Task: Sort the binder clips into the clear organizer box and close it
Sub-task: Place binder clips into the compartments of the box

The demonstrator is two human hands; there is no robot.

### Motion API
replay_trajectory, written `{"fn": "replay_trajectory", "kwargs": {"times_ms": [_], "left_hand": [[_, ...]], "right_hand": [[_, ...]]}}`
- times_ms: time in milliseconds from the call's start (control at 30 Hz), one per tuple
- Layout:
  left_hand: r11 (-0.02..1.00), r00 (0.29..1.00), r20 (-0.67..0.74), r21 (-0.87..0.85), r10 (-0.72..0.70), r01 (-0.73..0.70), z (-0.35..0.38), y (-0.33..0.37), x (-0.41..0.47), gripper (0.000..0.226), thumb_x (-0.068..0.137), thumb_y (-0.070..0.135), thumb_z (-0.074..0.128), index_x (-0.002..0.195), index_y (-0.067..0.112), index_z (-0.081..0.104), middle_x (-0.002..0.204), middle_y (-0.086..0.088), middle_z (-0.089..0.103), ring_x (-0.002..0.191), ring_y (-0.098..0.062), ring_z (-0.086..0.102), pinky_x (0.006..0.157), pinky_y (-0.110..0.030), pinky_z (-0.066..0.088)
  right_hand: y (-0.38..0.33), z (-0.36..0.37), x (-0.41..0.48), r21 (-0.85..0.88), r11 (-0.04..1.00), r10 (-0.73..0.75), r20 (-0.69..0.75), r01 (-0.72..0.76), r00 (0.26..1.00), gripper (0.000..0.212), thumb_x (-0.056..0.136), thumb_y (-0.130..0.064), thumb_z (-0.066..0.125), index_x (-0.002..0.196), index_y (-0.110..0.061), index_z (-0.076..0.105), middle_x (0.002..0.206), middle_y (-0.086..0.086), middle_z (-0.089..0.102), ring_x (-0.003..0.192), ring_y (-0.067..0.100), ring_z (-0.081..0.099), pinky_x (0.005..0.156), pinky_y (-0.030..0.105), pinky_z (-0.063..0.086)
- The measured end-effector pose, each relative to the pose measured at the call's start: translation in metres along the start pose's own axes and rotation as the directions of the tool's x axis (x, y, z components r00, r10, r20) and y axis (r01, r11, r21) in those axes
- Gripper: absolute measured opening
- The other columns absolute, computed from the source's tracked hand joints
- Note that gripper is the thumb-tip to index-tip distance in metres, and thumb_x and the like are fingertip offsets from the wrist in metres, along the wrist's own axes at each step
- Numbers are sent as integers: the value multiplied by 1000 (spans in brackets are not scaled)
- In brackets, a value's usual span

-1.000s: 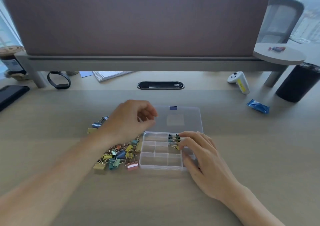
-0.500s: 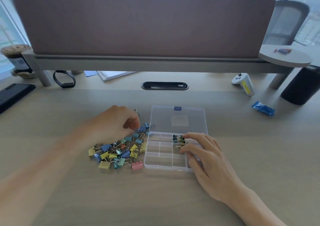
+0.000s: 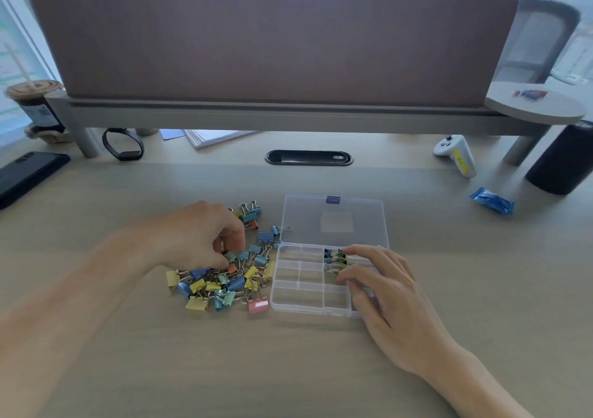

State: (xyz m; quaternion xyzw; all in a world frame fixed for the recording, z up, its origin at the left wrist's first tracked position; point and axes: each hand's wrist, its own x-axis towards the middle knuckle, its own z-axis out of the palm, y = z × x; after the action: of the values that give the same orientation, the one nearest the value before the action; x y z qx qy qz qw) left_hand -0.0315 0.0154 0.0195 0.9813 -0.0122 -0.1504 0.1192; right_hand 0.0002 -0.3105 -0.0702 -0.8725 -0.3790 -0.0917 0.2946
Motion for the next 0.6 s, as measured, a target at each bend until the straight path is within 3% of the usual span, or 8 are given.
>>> {"fn": "replay_trajectory", "kwargs": {"times_ms": [200, 333, 500, 600], "left_hand": [[1000, 1000, -17, 28, -9, 9, 2, 11, 2, 16, 86, 24, 79, 92, 34, 69, 86, 18, 62, 75, -2, 59, 60, -13, 40], [999, 998, -54, 20, 26, -25, 2, 11, 1, 17, 86, 21, 74, 89, 37, 67, 87, 18, 63, 77, -2, 61, 64, -14, 45], [999, 995, -87, -20, 43, -45, 1, 13, 2, 19, 88, 20, 74, 83, 38, 73, 84, 18, 67, 77, 3, 63, 66, -13, 50], [994, 988, -153, -105, 20, -37, -3, 17, 3, 20, 87, 19, 75, 80, 37, 72, 83, 17, 69, 79, 12, 62, 60, -6, 46]], "right_hand": [[0, 1, 0, 0, 1000, 2, 1, -2, 1000, 28, 104, -34, 41, 106, -36, 69, 139, -19, 51, 136, -1, 39, 114, 22, 28], [0, 0, -1, 2, 1000, 7, -1, -7, 1000, 27, 103, -33, 42, 106, -35, 69, 138, -19, 52, 136, -2, 38, 114, 20, 27], [0, 0, -1, 1, 1000, 8, 3, -8, 1000, 26, 103, -31, 42, 106, -34, 68, 138, -19, 52, 135, -3, 38, 114, 19, 27], [0, 0, -1, 6, 1000, 17, 8, -17, 1000, 27, 103, -32, 41, 105, -34, 68, 139, -19, 51, 136, -2, 38, 114, 19, 26]]}}
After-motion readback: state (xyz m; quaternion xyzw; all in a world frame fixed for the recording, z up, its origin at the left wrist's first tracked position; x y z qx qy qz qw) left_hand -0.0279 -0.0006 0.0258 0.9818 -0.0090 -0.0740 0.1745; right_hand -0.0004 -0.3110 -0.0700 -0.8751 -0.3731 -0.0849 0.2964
